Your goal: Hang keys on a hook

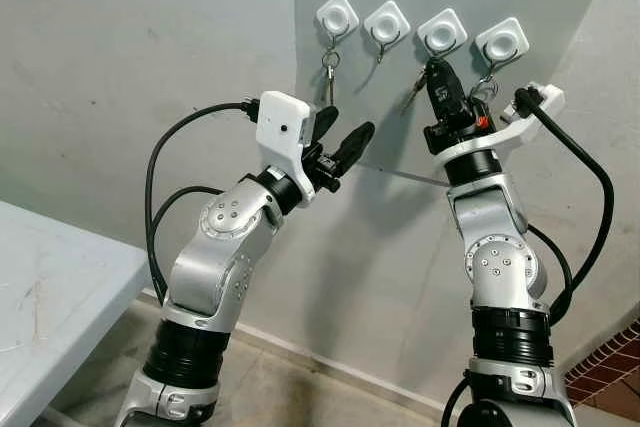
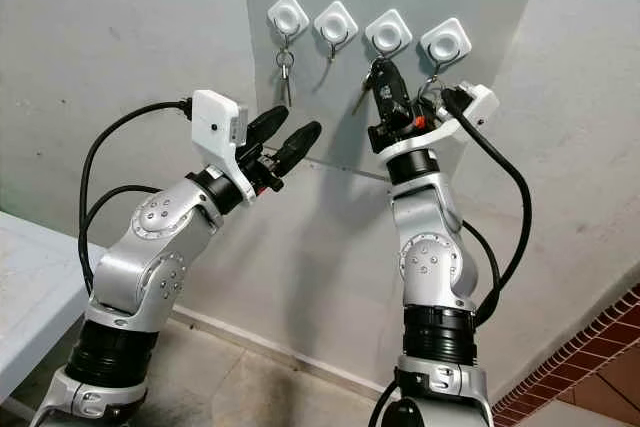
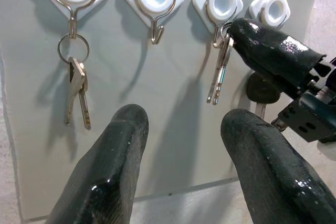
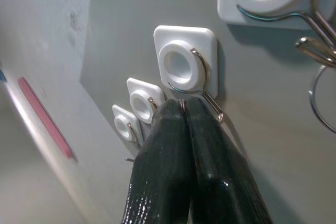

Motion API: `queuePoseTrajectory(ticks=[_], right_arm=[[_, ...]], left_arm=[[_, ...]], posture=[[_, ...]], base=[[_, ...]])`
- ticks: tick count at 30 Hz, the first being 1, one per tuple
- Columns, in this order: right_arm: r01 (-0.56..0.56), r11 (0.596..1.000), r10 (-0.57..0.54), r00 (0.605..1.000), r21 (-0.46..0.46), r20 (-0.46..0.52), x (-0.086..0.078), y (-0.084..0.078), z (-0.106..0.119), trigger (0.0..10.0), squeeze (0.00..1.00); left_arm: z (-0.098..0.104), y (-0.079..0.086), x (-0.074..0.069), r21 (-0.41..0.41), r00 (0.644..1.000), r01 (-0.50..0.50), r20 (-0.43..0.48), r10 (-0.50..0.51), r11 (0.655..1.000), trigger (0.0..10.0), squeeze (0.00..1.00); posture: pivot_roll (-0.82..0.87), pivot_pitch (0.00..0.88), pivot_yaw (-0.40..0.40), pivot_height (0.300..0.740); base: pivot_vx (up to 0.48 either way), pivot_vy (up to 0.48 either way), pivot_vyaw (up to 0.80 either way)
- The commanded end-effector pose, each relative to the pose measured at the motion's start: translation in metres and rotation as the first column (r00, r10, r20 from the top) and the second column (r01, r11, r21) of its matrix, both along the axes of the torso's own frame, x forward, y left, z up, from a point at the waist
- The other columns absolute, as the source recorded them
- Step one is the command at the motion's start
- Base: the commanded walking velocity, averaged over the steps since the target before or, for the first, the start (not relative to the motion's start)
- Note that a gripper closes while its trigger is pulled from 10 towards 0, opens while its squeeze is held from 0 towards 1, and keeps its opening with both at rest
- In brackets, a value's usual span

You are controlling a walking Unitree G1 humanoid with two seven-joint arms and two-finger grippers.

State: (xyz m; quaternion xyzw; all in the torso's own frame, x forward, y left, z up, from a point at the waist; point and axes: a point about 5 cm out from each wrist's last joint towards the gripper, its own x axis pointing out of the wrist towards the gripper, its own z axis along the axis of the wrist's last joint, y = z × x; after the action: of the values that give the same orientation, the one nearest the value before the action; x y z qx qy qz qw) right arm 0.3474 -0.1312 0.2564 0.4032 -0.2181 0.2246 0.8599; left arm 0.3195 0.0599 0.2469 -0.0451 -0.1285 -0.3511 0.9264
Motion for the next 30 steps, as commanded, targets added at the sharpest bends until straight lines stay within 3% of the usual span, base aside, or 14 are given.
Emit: queuePoseTrajectory(ticks=[1,11,19,30], right_arm=[[-0.002,0.999,0.004,0.999,0.046,-0.04,0.004,-0.002,-0.003,10.0,0.0],[-0.082,0.974,0.091,0.995,0.21,-0.035,0.0,-0.002,-0.01,10.0,0.0],[-0.138,0.96,0.143,0.99,0.245,-0.004,-0.005,0.001,-0.012,10.0,0.0],[-0.128,0.948,0.151,0.987,0.291,-0.059,-0.003,-0.001,-0.021,10.0,0.0]], left_arm=[[0.009,-0.003,-0.003,-0.004,0.999,0.016,0.029,-0.016,1.0,10.0,0.0],[0.009,-0.002,-0.004,-0.008,1.0,0.011,0.025,-0.011,1.0,10.0,0.0],[0.009,-0.002,-0.004,-0.01,1.0,0.009,0.022,-0.009,1.0,10.0,0.0],[0.01,-0.001,-0.004,-0.019,1.0,0.004,0.016,-0.004,1.0,10.0,0.0]], posture=[[0.2,0.0,0.016,0.736],[0.2,0.0,0.013,0.736],[0.2,0.0,0.013,0.736],[0.2,0.0,0.01,0.736]], base=[[0.0,0.0,0.0],[0.0,0.0,0.0],[0.0,0.0,0.0],[0.0,0.0,0.0]])
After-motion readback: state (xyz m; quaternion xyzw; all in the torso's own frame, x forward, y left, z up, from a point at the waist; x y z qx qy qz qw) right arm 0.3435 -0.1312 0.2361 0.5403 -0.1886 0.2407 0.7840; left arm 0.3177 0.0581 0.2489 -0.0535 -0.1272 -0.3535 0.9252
